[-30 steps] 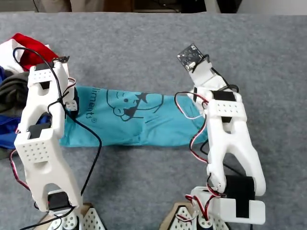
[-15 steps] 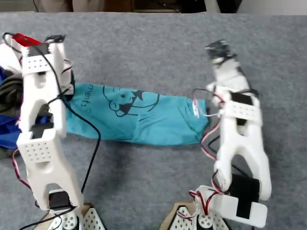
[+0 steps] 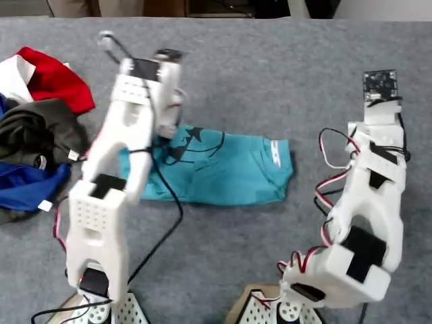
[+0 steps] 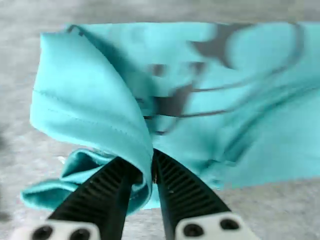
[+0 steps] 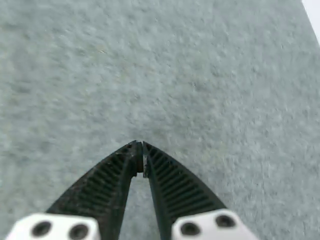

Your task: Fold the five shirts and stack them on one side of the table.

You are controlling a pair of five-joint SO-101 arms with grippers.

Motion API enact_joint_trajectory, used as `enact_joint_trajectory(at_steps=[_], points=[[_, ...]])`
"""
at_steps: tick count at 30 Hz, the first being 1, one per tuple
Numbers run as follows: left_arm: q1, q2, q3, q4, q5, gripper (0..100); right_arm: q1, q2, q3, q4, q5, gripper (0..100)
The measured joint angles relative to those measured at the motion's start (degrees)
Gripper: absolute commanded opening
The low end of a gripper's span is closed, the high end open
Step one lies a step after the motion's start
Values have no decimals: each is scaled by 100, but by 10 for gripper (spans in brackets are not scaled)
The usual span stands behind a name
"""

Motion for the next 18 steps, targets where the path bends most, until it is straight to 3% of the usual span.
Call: enact_joint_trajectory(at_steps=[5,18], points=[[862,0,-79,0,141,20,308,299,-290,0,0,9],[1908,0,-818,26,563,21,396,369,-352,-18,0,9]])
